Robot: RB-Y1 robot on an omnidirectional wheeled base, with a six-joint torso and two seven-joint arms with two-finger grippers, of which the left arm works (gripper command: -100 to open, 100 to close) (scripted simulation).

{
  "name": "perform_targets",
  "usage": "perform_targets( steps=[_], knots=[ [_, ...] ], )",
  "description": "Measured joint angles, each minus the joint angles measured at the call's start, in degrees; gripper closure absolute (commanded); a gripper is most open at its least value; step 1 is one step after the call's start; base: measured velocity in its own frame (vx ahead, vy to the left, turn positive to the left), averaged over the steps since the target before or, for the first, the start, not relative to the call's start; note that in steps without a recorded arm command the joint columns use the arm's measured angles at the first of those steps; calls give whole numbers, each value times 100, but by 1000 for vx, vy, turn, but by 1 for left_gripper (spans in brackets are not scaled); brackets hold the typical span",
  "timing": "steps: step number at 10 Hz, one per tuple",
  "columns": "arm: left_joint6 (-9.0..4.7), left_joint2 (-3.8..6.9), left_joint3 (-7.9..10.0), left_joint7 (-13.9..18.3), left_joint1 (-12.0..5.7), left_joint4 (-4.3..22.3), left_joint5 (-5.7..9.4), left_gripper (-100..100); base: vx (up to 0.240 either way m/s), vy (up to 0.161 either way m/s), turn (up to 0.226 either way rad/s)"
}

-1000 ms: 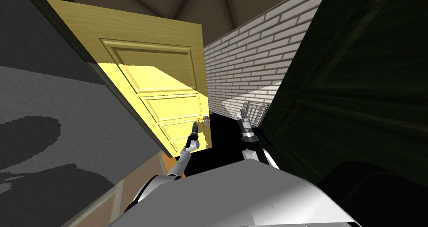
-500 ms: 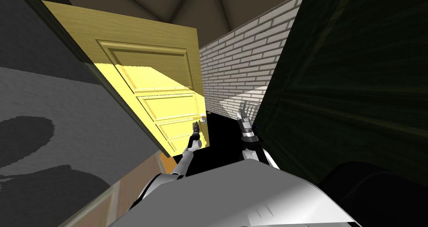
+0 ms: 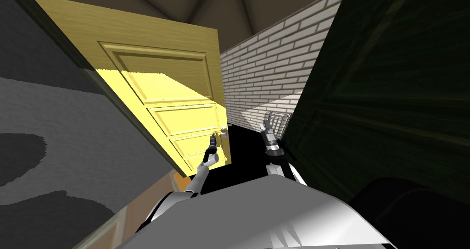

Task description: Push the door open

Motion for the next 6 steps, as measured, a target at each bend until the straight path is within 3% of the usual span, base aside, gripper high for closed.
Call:
perform_targets(
  steps=[1, 3, 4, 6],
  knots=[
    [-54, 80, -7, 52, -83, 141, 3, -100, 187, -31, -13],
    [-65, 98, 13, 59, -75, 128, 6, -100, 183, -82, -15],
    [-48, 73, 26, 44, -57, 93, 8, -100, 202, -93, -30],
    [-91, -86, 40, 45, -84, 164, 7, -100, 129, -69, -11]
  ],
)
